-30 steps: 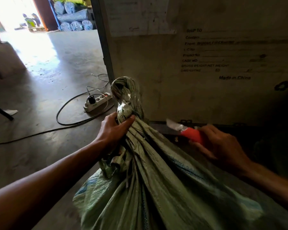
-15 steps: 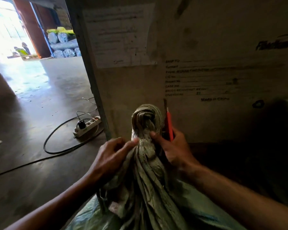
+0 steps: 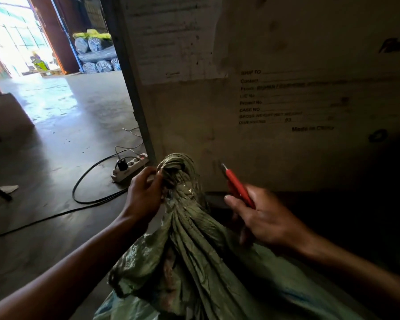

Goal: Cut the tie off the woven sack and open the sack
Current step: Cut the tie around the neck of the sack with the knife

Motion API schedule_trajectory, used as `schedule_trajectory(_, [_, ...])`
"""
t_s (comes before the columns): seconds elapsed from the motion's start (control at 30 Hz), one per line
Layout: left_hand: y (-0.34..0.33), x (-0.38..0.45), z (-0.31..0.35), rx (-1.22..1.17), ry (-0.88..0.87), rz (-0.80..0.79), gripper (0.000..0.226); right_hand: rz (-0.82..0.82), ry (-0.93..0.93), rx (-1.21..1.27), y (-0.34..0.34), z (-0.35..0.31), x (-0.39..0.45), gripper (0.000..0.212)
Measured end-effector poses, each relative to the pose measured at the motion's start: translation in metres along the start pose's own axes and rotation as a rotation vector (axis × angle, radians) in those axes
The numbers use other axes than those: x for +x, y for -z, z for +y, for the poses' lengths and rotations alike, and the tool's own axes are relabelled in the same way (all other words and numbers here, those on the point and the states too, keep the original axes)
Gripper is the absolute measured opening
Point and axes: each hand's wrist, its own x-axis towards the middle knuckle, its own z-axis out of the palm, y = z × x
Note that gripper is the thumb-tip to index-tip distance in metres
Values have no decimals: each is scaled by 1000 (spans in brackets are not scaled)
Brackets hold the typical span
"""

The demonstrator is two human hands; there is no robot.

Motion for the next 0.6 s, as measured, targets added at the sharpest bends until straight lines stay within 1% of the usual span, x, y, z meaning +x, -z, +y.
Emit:
schedule_trajectory(0.1, [0,-2,-2,-51,40,-3,18,-142,-42,-4,1,-7,-11,17])
schedule_trajectory(0.2, [-3,-3,-1,-73,27,-3,20,-218,-18,-51,-4,-14,-13,21])
schedule_trajectory(0.33, [-4,-4,-1,-52,10,-2,18,-249,-57,-98,-7,-19,-12,22])
schedule_trajectory(0.53, [-1,-6,1,-45,-9,12,16,-246,-100,-189,-14,-22,-12,22])
schedule_trajectory(0.6, [-2,-7,1,-32,-21,30,15,-271,-149,-195,-15,-22,-10,21])
